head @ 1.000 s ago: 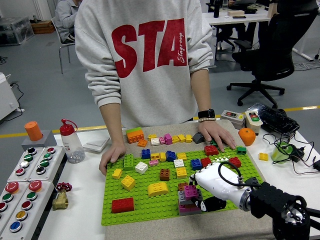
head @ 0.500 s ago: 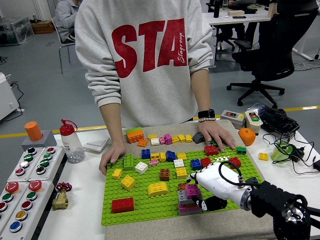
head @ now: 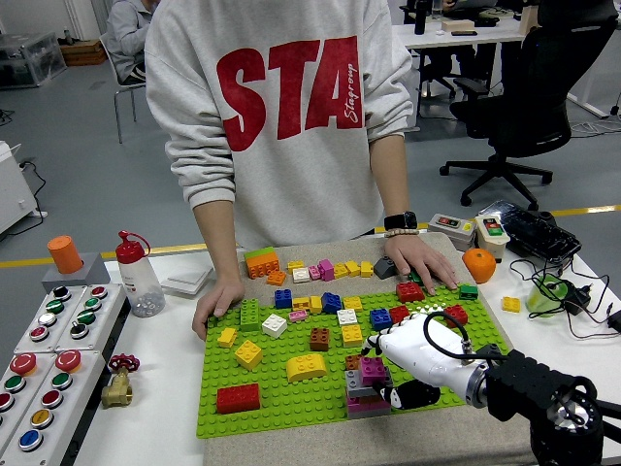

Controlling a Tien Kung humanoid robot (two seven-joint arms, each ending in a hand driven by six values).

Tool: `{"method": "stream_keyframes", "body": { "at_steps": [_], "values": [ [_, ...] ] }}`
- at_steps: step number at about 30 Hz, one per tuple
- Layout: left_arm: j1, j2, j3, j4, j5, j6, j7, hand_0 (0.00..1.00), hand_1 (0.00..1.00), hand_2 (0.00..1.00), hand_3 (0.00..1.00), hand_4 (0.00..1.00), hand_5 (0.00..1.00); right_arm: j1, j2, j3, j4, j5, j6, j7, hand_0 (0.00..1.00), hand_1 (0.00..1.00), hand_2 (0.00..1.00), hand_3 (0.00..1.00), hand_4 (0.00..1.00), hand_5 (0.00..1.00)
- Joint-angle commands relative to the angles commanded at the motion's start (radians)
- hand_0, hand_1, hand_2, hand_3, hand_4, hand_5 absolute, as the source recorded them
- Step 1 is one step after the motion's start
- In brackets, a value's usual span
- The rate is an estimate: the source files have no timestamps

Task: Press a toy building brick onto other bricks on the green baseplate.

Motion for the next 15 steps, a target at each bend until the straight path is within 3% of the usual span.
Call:
{"method": "stream_keyframes", "body": {
  "at_steps": [15],
  "values": [
    [0.005,-0.001,-0.006,-0.001,0.010,-0.001,0.005,0.631,0.594,0.603,0.392,0.298,0.934,-0.007,-0.005,0.003,0.025,0.006,0.006,0.001,0.677,0.655,0.697,0.781,0.653,0.452]
  ]
}}
